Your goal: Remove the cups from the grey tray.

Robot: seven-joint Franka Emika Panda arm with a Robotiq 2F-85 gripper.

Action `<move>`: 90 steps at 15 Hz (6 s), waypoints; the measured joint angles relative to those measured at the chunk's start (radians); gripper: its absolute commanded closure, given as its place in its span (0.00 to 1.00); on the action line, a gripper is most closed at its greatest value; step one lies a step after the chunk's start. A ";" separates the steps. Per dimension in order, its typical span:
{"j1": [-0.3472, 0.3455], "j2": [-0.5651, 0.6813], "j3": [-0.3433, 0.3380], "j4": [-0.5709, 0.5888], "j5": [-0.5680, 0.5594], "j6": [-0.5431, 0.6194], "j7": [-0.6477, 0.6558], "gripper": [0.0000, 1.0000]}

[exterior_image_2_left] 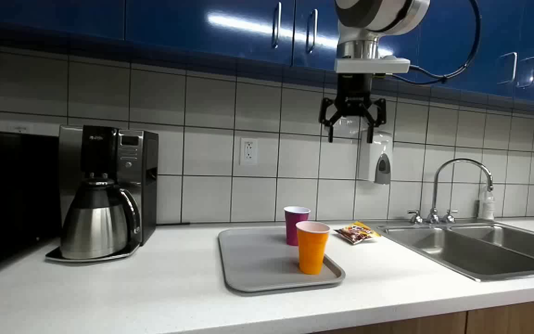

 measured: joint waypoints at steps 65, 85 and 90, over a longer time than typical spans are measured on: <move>0.087 0.475 -0.080 -0.097 -0.202 0.464 0.057 0.00; 0.165 0.573 -0.166 -0.042 -0.252 0.511 0.195 1.00; 0.166 0.550 -0.168 -0.035 -0.252 0.512 0.196 0.99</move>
